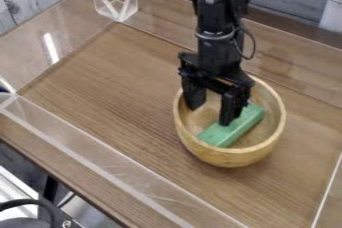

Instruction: Put the green block in the brown bowl

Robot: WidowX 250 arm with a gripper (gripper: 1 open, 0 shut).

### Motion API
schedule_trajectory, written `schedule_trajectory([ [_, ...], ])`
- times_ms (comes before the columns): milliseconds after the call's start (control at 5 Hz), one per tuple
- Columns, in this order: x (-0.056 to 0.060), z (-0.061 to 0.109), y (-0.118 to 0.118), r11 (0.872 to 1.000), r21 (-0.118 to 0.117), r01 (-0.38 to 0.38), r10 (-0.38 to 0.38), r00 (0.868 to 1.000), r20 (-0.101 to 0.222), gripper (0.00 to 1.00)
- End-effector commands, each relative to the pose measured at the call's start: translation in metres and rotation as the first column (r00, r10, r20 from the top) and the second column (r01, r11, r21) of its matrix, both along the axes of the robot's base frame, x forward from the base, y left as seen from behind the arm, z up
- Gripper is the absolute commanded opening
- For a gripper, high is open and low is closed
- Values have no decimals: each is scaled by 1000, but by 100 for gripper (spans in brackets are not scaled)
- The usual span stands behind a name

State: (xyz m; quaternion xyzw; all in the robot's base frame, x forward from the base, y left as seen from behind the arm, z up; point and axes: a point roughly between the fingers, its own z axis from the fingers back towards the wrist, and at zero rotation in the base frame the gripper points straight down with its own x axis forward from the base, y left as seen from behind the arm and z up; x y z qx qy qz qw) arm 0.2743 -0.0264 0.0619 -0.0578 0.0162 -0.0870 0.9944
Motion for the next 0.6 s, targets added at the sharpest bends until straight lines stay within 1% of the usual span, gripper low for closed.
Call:
schedule_trajectory([
  [0, 11, 31, 7, 1000, 6, -19, 19, 995, 98, 100],
  [400, 13, 30, 10, 999, 17, -34, 32, 993, 111, 100],
])
